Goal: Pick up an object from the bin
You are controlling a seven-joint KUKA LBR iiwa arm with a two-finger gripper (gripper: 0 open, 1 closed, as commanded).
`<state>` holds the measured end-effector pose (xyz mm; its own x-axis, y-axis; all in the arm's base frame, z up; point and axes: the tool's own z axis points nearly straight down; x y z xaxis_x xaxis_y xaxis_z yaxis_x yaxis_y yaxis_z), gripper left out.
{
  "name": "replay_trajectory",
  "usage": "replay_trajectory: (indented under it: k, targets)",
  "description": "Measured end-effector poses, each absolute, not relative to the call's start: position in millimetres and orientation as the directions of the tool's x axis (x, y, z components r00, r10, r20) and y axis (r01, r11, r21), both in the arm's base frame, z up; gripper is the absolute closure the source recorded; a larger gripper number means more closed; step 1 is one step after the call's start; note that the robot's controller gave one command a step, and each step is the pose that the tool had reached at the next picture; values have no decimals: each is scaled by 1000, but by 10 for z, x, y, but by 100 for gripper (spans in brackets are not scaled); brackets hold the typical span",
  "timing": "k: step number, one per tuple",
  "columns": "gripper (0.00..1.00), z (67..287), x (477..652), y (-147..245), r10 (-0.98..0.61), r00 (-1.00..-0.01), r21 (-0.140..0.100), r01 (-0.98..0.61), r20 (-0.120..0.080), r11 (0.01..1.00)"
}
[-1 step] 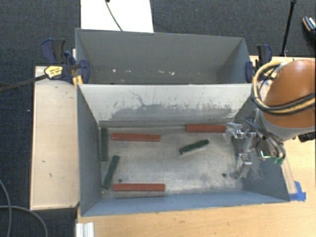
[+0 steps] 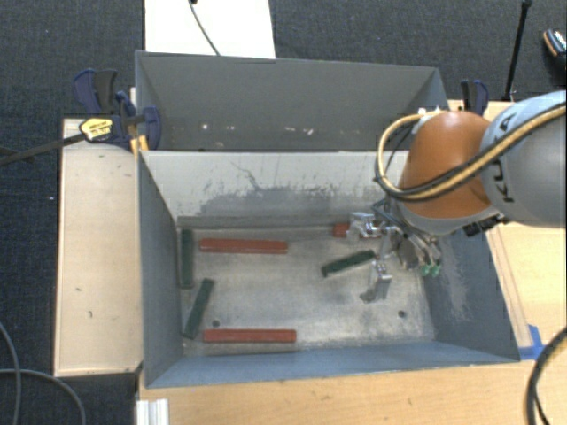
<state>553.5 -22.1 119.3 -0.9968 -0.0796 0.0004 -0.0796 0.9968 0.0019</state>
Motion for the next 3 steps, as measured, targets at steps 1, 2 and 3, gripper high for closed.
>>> replay_trajectory:
  k: [1,2,3]
  targets:
    - [0,697,5907,-83,-249,-969,0,-249,-4,969]
    - [100,709,5913,-88,-250,-968,-1,-250,-6,968]
    - [100,2393,5750,249,-248,-969,-2,-248,-11,969]
